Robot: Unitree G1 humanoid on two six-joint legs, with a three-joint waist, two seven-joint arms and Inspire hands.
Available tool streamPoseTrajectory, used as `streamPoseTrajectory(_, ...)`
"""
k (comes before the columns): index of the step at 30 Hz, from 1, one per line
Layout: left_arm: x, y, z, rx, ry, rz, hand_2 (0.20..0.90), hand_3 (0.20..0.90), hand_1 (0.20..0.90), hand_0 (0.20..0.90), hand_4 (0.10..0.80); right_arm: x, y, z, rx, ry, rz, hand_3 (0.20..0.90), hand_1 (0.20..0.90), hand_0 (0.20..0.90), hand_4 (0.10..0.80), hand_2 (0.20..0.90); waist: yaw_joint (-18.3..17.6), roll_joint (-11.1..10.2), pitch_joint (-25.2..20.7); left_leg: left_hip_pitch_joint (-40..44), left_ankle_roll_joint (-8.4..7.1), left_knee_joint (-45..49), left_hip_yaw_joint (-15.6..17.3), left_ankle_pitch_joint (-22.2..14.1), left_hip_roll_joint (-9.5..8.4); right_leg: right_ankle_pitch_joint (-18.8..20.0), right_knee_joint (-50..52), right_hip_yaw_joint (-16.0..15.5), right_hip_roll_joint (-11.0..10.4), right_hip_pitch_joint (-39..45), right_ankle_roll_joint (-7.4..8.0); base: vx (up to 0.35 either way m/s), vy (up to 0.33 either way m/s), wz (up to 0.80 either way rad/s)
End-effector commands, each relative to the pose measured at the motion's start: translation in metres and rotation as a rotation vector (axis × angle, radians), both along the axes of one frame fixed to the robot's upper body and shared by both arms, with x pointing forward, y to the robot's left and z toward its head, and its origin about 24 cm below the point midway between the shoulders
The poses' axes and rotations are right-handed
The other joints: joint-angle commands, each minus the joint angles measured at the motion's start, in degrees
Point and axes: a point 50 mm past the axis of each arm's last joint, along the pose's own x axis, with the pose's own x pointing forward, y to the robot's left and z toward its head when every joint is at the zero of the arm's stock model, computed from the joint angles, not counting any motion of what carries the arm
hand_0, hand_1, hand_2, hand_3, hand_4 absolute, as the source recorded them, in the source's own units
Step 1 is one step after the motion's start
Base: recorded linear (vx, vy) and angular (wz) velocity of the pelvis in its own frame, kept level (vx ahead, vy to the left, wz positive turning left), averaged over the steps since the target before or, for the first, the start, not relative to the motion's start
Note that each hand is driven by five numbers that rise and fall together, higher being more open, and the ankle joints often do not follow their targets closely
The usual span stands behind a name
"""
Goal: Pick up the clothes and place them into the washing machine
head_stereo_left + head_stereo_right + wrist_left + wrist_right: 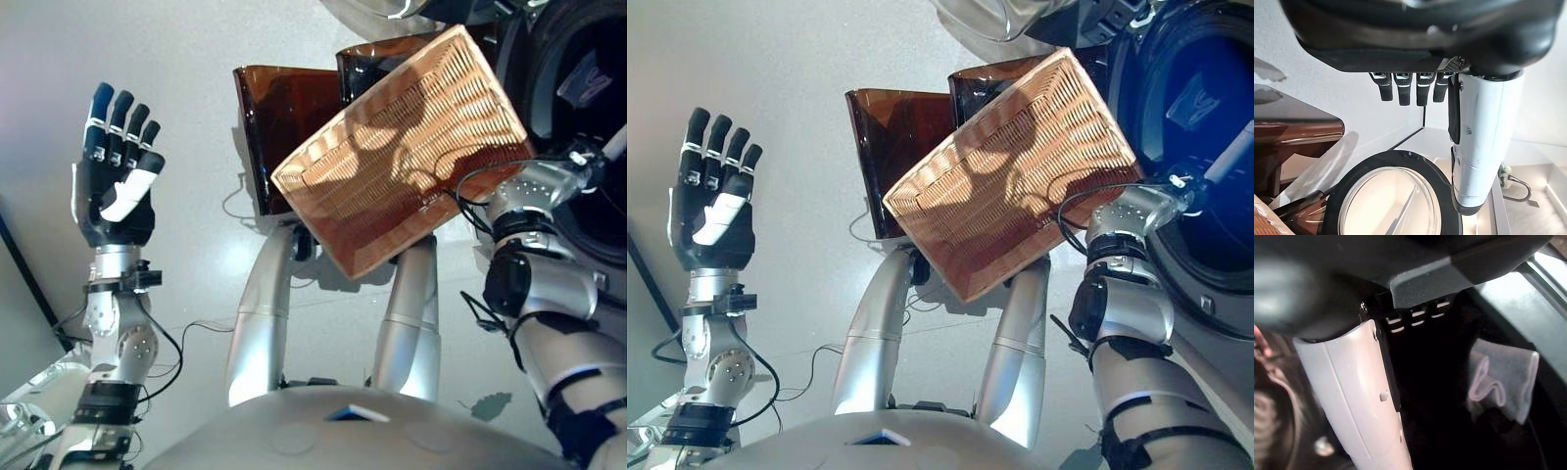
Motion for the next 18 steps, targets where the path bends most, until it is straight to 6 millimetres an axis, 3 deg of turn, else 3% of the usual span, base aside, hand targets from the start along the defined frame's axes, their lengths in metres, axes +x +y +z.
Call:
streamPoseTrajectory(1,-0.012,0.024,0.049,0.058,-0.265,0.097,0.9,0.9,0.9,0.9,0.8,-0.006,-0.029,0.057,-0.208,-0.086,-0.082,0.9,0.9,0.9,0.8,0.9,-0.7,0.6,-1.3,3.1,-4.1,-3.0,-1.3,-1.7,-0.47,6.7,-4.5,-1.3,2.0,-0.5,-6.66,-0.006,-0.015,-0.05)
streamPoseTrajectory(18,-0.014,0.031,0.059,0.102,-0.282,0.112,0.9,0.9,0.9,0.9,0.8,-0.023,-0.06,0.116,-0.234,-0.176,-0.233,0.9,0.9,0.9,0.8,0.9,-0.8,0.3,-2.0,3.6,-4.5,-4.8,-1.8,-0.8,-0.34,7.0,-5.4,-1.5,2.6,-0.2,-6.49,-0.001,-0.001,0.0)
